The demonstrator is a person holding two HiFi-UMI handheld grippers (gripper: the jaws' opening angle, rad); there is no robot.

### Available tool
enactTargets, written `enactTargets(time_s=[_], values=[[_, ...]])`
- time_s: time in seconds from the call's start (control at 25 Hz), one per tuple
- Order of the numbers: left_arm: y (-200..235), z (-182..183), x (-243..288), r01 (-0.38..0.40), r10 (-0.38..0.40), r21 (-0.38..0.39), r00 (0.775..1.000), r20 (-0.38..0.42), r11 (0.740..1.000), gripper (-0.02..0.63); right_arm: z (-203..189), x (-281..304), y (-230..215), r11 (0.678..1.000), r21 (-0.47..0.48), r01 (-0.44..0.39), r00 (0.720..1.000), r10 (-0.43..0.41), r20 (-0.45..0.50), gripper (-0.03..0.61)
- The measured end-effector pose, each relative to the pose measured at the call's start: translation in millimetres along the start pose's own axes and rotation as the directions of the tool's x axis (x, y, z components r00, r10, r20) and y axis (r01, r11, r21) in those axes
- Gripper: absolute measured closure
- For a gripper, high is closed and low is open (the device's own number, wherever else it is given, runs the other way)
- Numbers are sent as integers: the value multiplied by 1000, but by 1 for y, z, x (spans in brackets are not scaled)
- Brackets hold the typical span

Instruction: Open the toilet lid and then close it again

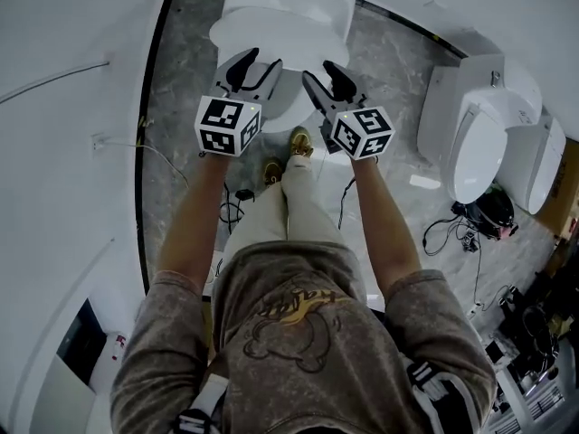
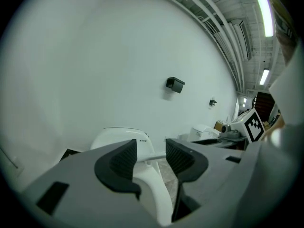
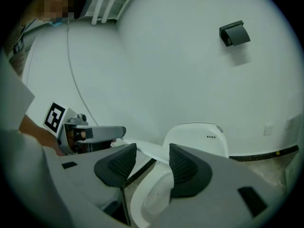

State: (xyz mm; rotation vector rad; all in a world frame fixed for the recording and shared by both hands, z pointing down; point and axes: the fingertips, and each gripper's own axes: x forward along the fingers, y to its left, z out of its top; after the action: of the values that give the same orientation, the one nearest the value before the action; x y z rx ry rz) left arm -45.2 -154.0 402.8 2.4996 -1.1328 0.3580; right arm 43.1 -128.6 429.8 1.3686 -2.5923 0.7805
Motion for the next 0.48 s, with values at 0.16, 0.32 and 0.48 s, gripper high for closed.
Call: enactTargets(time_s=[0.16, 0.32, 0.48], values=[[-3, -36, -17, -20, 21, 6, 999, -30, 1000, 428, -30, -9, 12, 998, 57, -34, 999, 33, 9, 363], [-7, -86, -33, -46, 47, 5, 996, -73, 999, 433, -74, -11, 18, 996, 90, -13, 999, 17, -43, 365], [-9, -141, -45, -76, 71, -40, 990, -118, 996, 431, -125, -13, 26, 998, 67, 12, 993, -4, -120, 367]])
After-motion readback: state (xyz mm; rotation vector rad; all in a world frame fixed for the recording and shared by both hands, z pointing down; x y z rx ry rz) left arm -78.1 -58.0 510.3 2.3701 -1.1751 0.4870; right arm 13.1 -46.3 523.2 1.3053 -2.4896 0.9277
